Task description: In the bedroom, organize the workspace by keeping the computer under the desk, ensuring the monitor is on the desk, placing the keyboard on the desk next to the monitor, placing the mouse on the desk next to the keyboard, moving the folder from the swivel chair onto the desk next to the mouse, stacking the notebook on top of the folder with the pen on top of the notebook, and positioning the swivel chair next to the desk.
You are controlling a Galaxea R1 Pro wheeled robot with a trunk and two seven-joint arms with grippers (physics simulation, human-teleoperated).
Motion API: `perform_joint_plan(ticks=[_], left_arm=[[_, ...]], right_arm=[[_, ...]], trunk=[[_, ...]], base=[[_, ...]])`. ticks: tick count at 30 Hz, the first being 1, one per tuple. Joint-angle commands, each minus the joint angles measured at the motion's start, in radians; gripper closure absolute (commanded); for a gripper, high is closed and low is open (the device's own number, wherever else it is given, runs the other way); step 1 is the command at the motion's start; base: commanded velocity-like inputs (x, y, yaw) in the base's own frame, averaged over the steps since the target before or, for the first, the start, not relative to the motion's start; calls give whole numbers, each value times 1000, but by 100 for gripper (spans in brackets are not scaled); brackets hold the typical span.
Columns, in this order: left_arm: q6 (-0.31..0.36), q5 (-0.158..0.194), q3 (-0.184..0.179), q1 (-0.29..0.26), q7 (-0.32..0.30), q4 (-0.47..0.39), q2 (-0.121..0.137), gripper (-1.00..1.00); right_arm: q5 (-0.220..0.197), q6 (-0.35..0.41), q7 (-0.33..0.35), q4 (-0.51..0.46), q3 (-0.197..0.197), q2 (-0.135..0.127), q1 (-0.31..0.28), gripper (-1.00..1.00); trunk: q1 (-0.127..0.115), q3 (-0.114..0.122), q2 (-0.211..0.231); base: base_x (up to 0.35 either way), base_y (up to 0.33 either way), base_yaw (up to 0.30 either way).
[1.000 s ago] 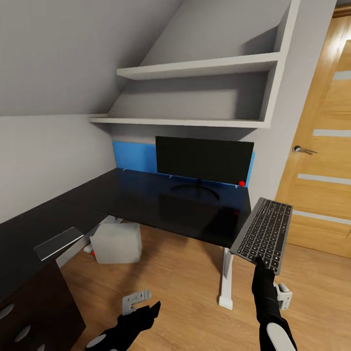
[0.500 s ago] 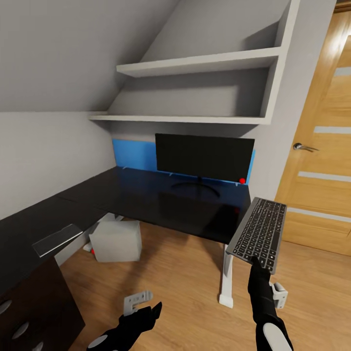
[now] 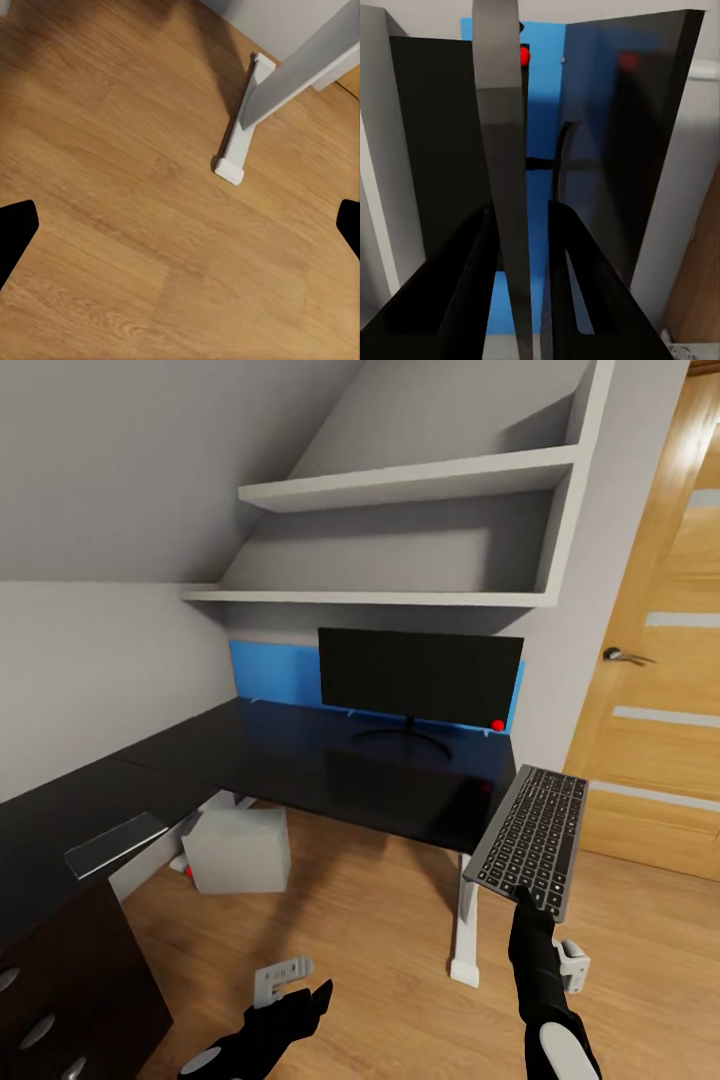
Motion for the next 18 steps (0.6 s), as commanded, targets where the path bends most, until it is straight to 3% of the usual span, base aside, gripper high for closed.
perform_joint_plan(ticks=[1, 11, 18], left_arm=[[2, 11, -1, 0, 9, -2, 0, -100], [2, 10, -1, 0, 9, -2, 0, -100], [2, 10, -1, -1, 9, -2, 0, -100]], right_arm=[[-7, -6, 1, 0, 2, 0, -1, 100], [-6, -5, 2, 8, 4, 0, -1, 100], [-6, -4, 3, 11, 6, 0, -1, 100]], trunk=[[4, -4, -8], [42, -35, -78], [42, -35, -78]], base=[[0, 0, 0], [0, 0, 0], [0, 0, 0]])
